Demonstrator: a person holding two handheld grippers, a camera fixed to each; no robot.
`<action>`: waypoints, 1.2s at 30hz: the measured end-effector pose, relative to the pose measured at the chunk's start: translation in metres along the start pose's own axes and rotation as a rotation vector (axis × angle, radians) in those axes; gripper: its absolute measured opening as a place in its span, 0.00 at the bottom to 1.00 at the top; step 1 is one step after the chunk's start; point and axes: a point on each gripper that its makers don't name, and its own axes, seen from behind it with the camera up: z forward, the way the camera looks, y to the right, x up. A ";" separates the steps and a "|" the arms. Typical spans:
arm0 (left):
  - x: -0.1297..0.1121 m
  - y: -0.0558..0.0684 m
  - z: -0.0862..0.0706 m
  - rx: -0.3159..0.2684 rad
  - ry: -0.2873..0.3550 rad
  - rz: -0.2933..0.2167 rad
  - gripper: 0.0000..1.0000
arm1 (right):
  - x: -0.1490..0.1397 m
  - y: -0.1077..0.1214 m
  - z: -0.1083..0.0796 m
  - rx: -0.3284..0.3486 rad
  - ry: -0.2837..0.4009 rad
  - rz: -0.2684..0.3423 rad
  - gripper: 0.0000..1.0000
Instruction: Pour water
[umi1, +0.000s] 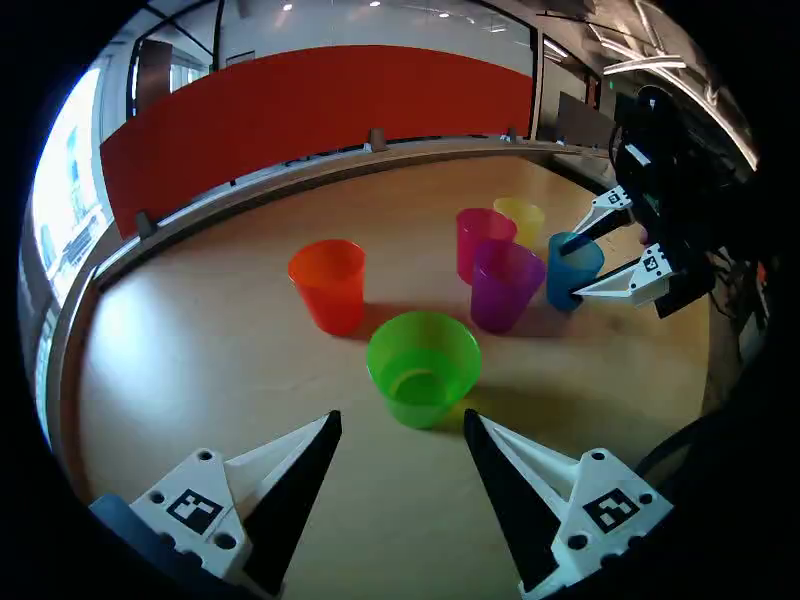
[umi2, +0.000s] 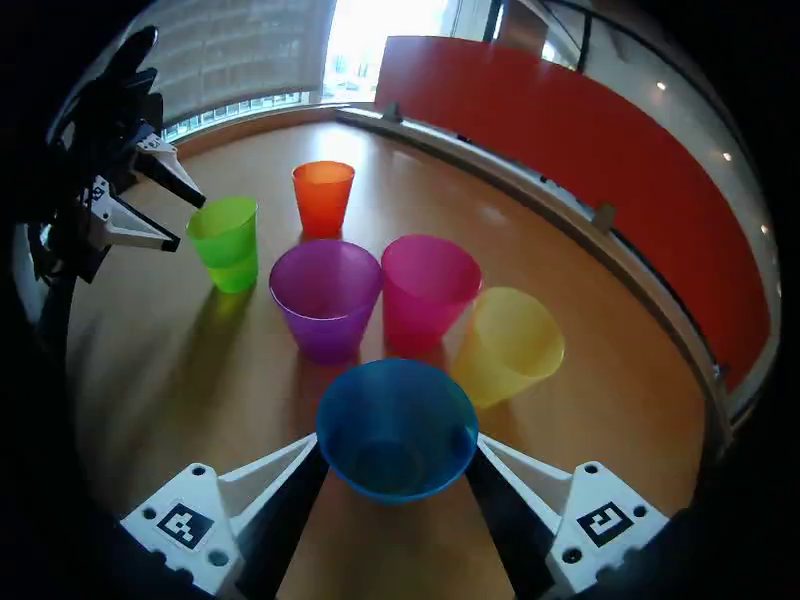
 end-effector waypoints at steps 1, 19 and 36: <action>0.000 0.000 0.000 0.000 0.000 0.000 0.90 | -0.001 0.000 -0.001 0.000 -0.003 0.001 0.91; -0.001 0.001 -0.007 0.011 0.005 0.003 0.90 | -0.010 0.002 -0.010 -0.021 -0.016 0.020 0.99; -0.002 0.000 -0.022 0.033 0.018 0.007 0.90 | -0.022 0.006 -0.029 -0.061 -0.013 0.044 0.99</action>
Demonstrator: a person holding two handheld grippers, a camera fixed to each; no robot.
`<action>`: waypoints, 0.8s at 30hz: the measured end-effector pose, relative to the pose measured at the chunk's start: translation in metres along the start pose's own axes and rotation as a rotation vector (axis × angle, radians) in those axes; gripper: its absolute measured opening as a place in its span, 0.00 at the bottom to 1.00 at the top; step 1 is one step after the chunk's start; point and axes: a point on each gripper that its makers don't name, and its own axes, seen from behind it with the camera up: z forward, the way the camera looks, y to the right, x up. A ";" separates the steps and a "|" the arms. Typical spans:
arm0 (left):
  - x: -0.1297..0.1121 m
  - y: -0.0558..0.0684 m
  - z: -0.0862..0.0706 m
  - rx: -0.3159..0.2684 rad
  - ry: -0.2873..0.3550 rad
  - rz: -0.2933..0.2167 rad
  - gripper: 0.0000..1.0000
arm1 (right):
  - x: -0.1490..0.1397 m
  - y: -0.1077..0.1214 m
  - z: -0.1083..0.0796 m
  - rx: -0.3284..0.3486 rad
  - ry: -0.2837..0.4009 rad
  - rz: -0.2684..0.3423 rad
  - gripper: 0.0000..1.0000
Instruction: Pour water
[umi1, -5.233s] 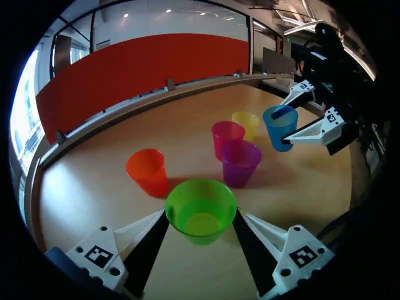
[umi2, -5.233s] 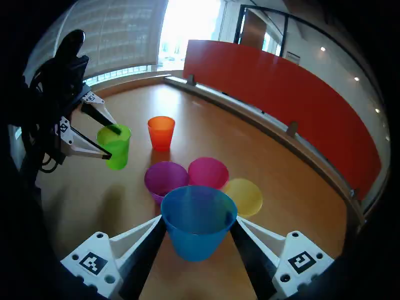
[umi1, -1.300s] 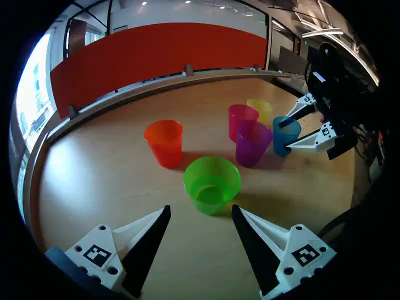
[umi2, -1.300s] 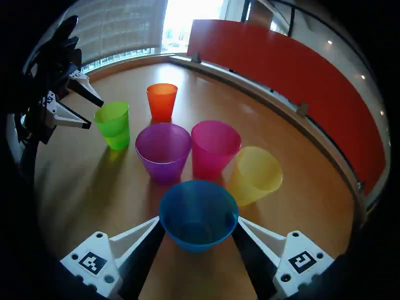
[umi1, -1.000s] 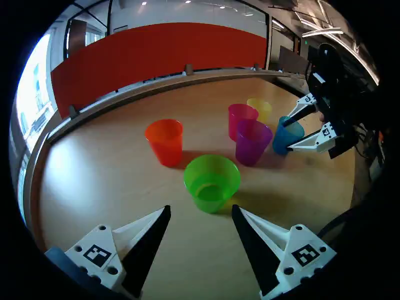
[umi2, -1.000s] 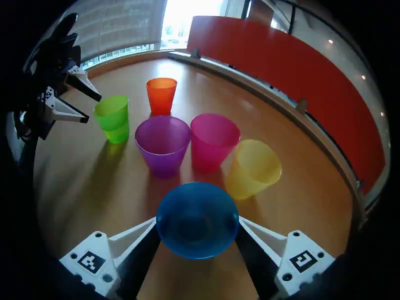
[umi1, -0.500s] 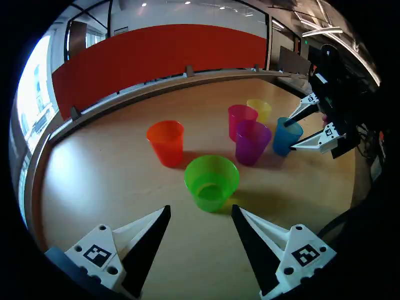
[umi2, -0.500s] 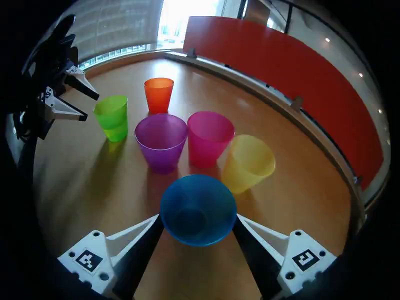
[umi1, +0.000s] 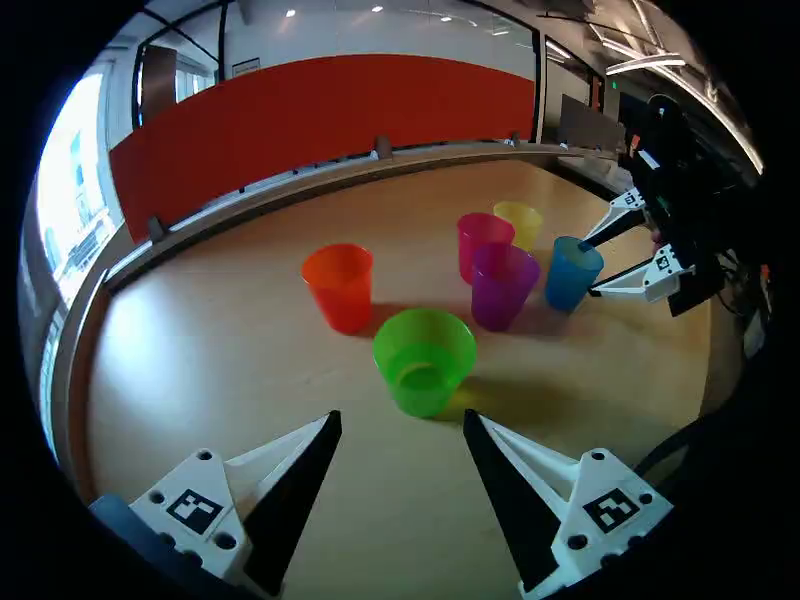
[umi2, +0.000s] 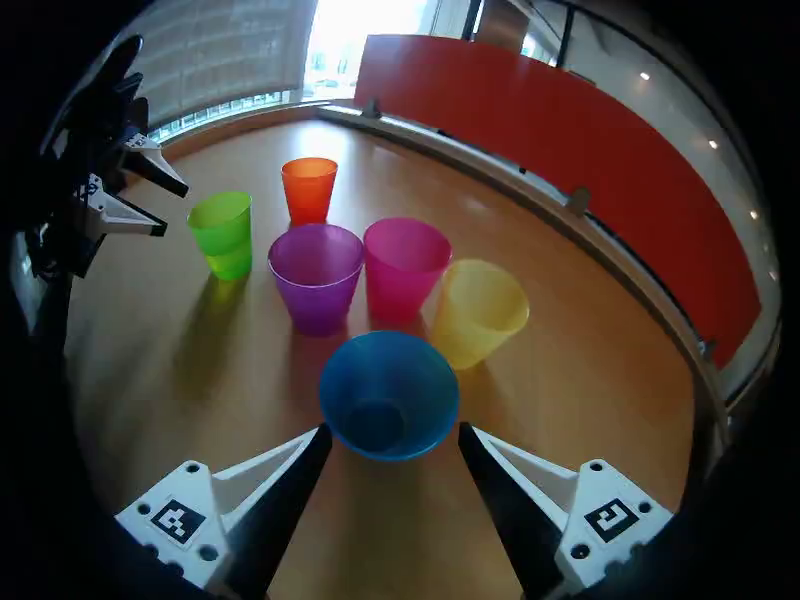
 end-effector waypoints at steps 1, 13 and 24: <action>0.000 0.000 -0.001 0.001 0.001 0.001 0.90 | -0.001 0.000 -0.002 -0.002 0.000 0.001 0.99; -0.003 -0.004 -0.015 0.026 0.018 -0.016 0.90 | -0.014 0.000 -0.024 -0.038 0.003 0.024 0.98; -0.007 -0.019 -0.028 0.074 0.034 -0.051 0.90 | -0.020 0.004 -0.036 -0.093 0.022 0.086 0.98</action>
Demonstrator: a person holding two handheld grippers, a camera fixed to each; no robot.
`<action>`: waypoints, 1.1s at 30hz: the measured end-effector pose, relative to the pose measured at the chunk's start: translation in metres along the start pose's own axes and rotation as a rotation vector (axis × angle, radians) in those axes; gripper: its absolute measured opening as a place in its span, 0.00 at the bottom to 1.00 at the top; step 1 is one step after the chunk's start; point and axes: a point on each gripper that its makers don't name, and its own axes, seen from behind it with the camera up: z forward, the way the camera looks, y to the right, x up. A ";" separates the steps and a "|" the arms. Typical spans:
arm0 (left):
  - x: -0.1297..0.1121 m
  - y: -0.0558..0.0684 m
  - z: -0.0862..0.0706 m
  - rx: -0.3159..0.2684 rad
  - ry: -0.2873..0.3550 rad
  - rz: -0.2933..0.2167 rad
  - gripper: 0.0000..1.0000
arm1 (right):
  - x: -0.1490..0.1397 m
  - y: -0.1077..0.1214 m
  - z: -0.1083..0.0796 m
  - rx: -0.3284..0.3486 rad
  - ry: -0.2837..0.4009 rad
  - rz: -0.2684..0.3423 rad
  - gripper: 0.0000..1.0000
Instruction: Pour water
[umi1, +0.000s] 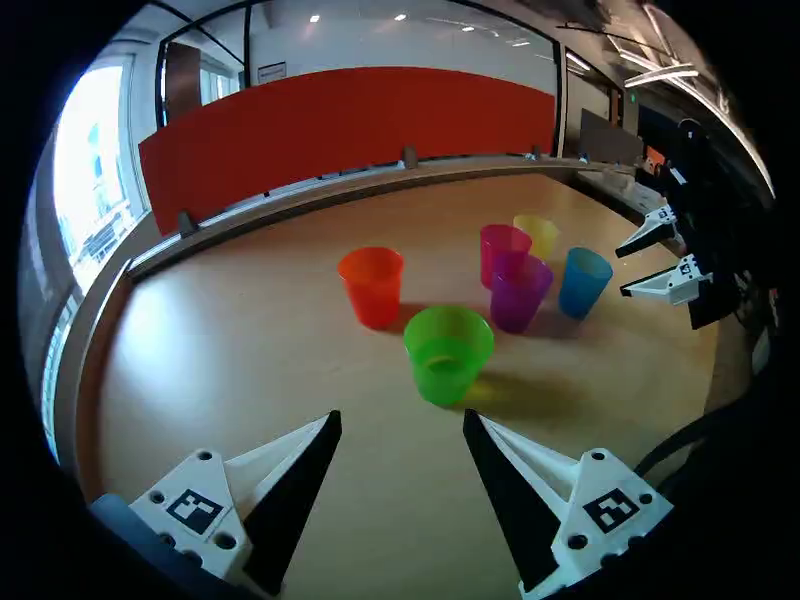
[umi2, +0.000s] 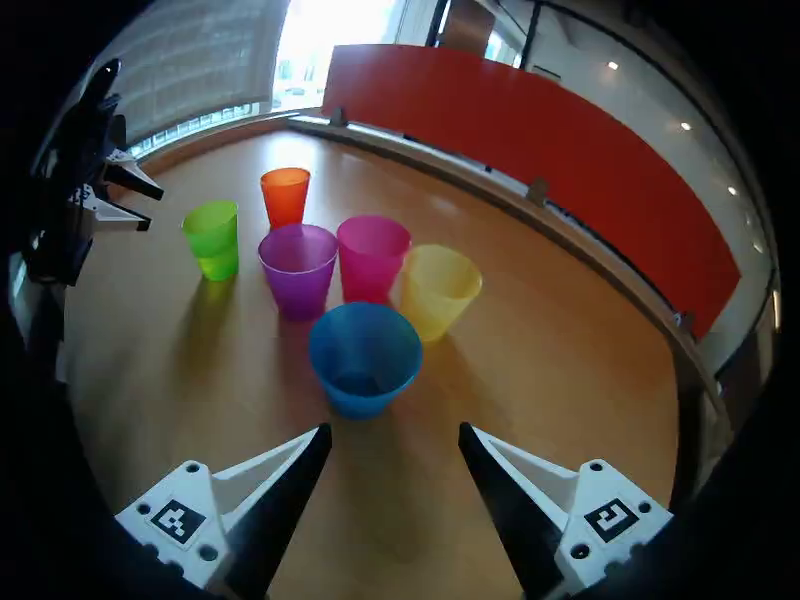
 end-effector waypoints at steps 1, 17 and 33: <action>0.000 -0.002 -0.001 0.007 0.002 -0.006 0.90 | 0.000 0.000 -0.001 -0.005 0.004 0.011 0.99; -0.011 -0.042 -0.017 0.122 0.030 -0.157 0.90 | 0.009 0.022 -0.024 -0.159 0.094 0.226 0.98; 0.003 -0.068 -0.037 0.193 0.125 -0.271 0.90 | 0.030 0.057 -0.050 -0.313 0.293 0.385 0.98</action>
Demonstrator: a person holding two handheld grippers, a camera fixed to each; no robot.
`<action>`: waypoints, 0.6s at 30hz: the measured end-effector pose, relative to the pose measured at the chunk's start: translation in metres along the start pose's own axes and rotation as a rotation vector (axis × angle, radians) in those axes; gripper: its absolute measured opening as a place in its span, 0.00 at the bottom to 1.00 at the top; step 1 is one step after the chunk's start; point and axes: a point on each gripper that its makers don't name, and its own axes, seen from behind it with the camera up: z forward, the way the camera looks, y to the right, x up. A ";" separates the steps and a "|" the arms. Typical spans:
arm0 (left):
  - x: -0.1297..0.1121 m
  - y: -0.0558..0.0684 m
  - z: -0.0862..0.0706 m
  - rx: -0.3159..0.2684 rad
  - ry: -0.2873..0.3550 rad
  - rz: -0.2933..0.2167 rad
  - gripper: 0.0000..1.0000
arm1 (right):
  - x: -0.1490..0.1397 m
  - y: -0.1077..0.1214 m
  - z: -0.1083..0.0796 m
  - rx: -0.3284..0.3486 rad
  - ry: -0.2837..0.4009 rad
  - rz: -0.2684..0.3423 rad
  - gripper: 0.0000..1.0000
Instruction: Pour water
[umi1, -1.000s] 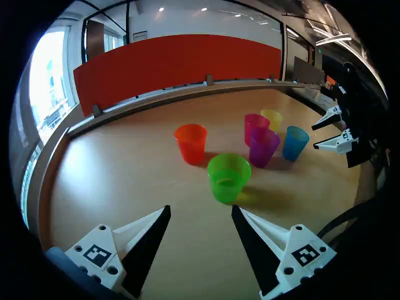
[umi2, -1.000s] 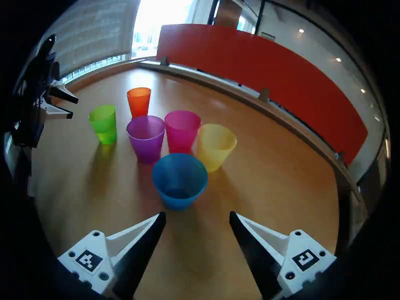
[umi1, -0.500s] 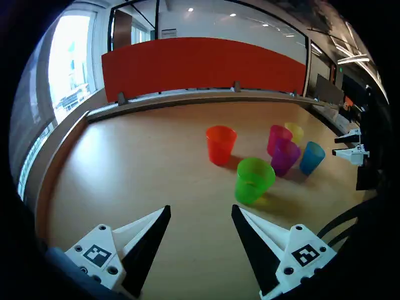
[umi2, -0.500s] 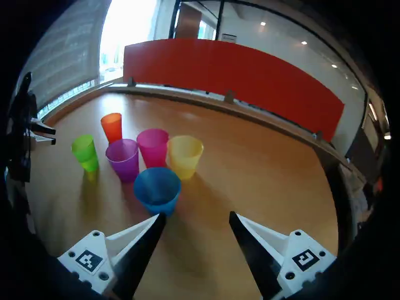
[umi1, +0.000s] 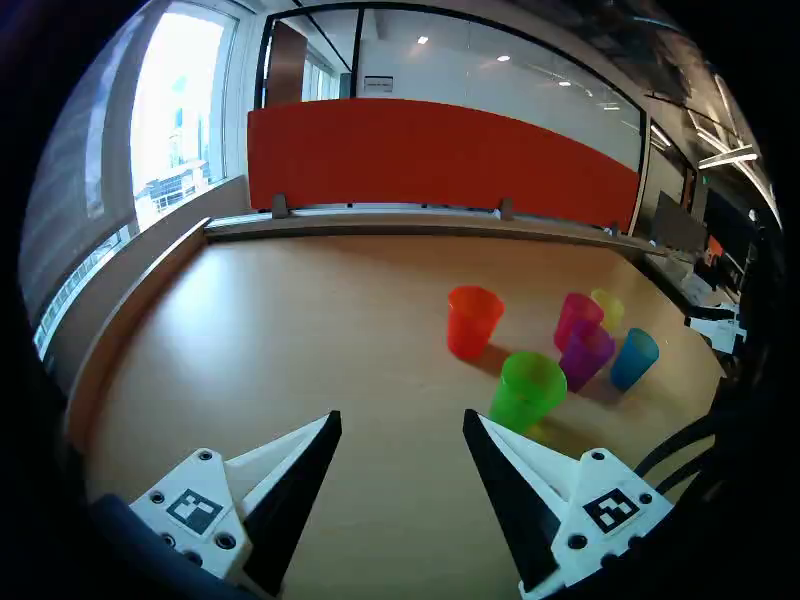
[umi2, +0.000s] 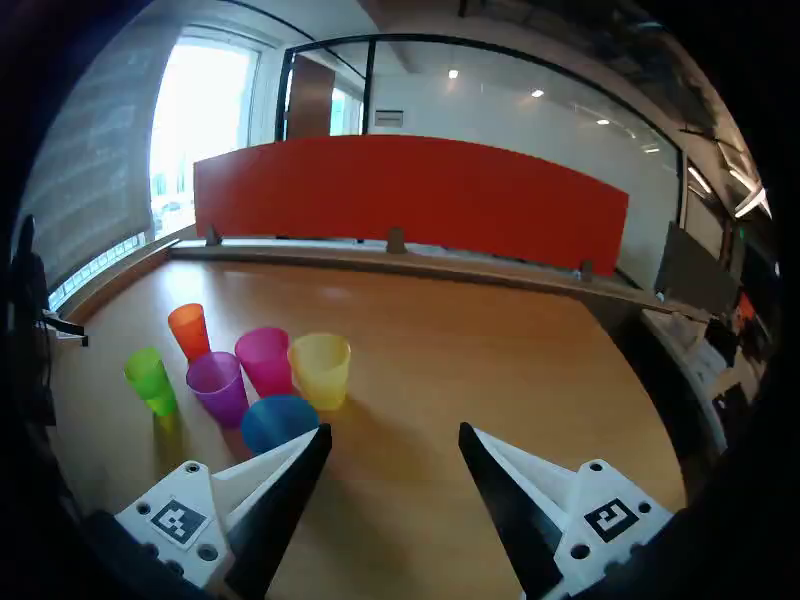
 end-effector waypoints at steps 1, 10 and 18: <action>0.004 -0.001 0.000 0.001 0.011 -0.002 0.90 | 0.004 0.001 0.000 -0.005 0.019 0.003 0.98; 0.045 -0.013 -0.009 0.027 0.120 -0.038 0.90 | 0.048 0.015 -0.007 -0.060 0.166 0.045 0.99; 0.096 -0.016 -0.025 0.028 0.260 -0.035 0.90 | 0.093 0.024 -0.013 -0.084 0.273 0.047 0.99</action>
